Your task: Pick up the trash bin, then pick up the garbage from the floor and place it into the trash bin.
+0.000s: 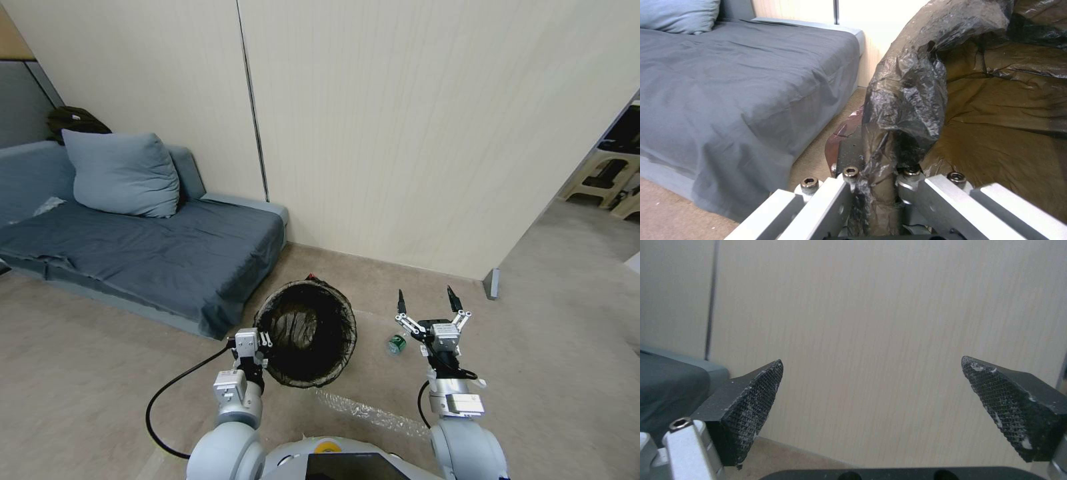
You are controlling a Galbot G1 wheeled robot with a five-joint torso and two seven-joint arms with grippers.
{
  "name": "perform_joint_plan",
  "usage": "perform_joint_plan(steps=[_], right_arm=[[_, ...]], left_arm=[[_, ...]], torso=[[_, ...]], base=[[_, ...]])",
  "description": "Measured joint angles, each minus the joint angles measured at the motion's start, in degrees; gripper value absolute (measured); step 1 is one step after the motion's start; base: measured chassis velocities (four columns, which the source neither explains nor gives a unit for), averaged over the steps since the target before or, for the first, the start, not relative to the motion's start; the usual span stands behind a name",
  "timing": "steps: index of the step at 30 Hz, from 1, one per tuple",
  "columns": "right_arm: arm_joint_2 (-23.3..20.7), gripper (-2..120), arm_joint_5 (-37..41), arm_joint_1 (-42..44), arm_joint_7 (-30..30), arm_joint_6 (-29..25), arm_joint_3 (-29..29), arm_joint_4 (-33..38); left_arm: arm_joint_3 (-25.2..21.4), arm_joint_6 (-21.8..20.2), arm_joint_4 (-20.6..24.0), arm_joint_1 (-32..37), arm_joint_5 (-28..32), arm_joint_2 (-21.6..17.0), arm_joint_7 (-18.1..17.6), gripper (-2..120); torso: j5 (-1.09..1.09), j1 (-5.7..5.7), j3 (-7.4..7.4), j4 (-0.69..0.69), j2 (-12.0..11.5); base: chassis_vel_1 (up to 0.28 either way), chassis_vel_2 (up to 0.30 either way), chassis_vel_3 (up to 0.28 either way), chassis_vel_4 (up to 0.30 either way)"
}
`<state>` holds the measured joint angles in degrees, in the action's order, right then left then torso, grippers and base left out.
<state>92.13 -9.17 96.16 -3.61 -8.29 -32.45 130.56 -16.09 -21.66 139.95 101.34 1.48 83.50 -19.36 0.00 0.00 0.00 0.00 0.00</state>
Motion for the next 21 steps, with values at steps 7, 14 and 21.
perform_joint_plan(steps=[7,14,21], right_arm=[[0.00,100,3.27,-3.03,-1.94,6.20,0.37,-0.83],[-0.01,100,4.66,-3.93,-2.81,8.41,0.41,-1.90],[-0.18,100,11.72,-8.40,-7.70,19.55,0.52,-7.98]], left_arm=[[-0.05,0.10,-0.06,0.55,-0.61,-0.05,0.01,0],[0.00,0.18,0.03,1.01,-1.20,0.02,0.03,0],[-0.09,0.28,0.06,1.15,-1.45,0.15,0.03,0]], torso=[[0.00,0.00,0.00,0.00,0.00],[-0.02,0.00,0.00,-0.01,0.00],[0.00,0.00,0.00,0.00,0.00]], base=[[0.000,0.000,0.000,0.000],[0.000,0.000,0.000,0.000],[0.000,0.000,0.000,0.000]])
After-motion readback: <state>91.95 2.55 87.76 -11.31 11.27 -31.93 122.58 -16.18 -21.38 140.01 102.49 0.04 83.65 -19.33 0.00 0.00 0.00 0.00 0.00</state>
